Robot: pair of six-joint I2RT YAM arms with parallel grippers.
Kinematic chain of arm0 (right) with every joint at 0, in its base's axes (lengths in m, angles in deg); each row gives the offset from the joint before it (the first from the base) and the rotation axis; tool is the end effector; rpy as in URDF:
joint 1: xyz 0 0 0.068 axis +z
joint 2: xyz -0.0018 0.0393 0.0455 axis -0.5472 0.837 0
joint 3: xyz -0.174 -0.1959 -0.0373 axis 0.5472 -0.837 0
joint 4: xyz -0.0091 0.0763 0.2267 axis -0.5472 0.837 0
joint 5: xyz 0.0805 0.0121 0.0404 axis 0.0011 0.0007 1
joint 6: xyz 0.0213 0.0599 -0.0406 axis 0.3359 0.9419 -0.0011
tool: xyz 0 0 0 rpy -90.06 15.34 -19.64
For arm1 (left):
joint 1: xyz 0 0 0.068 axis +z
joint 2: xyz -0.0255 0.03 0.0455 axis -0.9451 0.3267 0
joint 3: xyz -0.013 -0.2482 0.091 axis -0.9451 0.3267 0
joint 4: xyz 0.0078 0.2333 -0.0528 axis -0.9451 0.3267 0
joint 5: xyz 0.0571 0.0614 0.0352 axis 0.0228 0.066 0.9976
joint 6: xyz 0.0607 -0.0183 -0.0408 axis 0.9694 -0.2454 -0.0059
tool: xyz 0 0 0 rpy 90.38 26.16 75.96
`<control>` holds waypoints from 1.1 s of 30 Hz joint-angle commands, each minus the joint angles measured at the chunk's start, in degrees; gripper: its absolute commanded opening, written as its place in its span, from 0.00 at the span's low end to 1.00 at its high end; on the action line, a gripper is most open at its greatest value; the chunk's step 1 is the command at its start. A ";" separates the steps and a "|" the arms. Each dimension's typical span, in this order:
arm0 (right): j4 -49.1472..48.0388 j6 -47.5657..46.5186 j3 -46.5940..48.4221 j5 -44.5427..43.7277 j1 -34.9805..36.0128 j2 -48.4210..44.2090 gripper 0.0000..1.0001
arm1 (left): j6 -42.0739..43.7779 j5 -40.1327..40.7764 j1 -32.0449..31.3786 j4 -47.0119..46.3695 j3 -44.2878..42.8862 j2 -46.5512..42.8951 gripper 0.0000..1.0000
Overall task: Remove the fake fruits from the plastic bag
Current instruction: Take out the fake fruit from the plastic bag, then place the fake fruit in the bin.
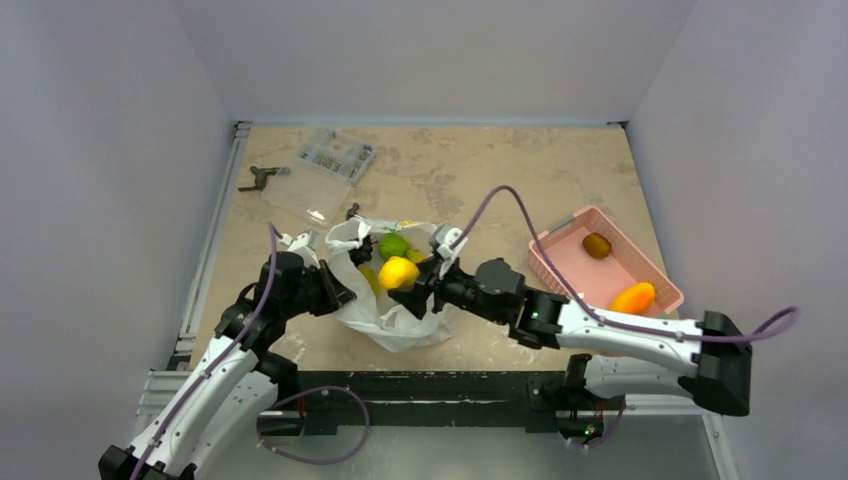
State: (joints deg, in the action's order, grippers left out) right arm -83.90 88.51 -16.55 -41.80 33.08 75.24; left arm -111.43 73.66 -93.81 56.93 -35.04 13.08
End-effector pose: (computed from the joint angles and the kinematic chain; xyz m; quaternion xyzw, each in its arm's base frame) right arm 0.1178 0.2552 0.2882 -0.3095 0.6880 0.3986 0.5216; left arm 0.1246 -0.0663 0.2048 -0.1192 0.8911 -0.3103 0.3090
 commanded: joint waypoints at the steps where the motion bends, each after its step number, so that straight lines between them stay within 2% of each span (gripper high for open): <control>1: 3.55 -1.67 -4.55 -14.83 -0.08 -13.23 0.00 | 3.98 2.44 0.37 0.95 -3.62 0.93 0.00; 6: 8.02 6.91 -12.60 -44.27 -0.42 -25.65 0.00 | 2.90 1.89 0.37 0.74 -2.62 -0.43 0.00; 10: 17.12 18.58 -14.95 -57.09 -4.69 -30.58 0.00 | 2.09 2.42 0.37 0.93 -1.76 -2.04 0.00; 13: 21.26 23.32 -14.62 -53.71 -15.22 -29.91 0.00 | 1.78 1.72 0.37 1.10 -1.93 -1.95 0.00; 15: 23.13 26.64 -13.45 -50.23 -24.22 -26.96 0.00 | 1.57 1.26 0.37 0.80 -1.62 -1.74 0.00; 18: 27.29 33.63 -11.83 -45.42 -33.54 -22.10 0.00 | 0.81 0.46 0.37 -0.13 -0.68 -1.75 0.00; 21: 26.62 37.18 -13.20 -44.30 -38.15 -20.10 0.00 | 0.13 -0.88 0.37 -1.50 0.32 -1.82 0.00; 28: 20.87 37.53 -16.79 -32.05 -51.97 -15.48 0.00 | 0.53 -2.09 0.37 -1.68 -0.05 -0.80 0.00; 33: 17.89 36.80 -18.54 -25.57 -55.16 -12.95 0.16 | 0.35 -2.54 0.37 -2.04 0.20 -1.10 0.00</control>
State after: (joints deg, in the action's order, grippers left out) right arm -61.73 123.68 -34.04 -73.45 -20.66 61.40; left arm -110.71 72.55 -93.81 57.89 -34.93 12.19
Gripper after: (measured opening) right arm 0.599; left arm 0.005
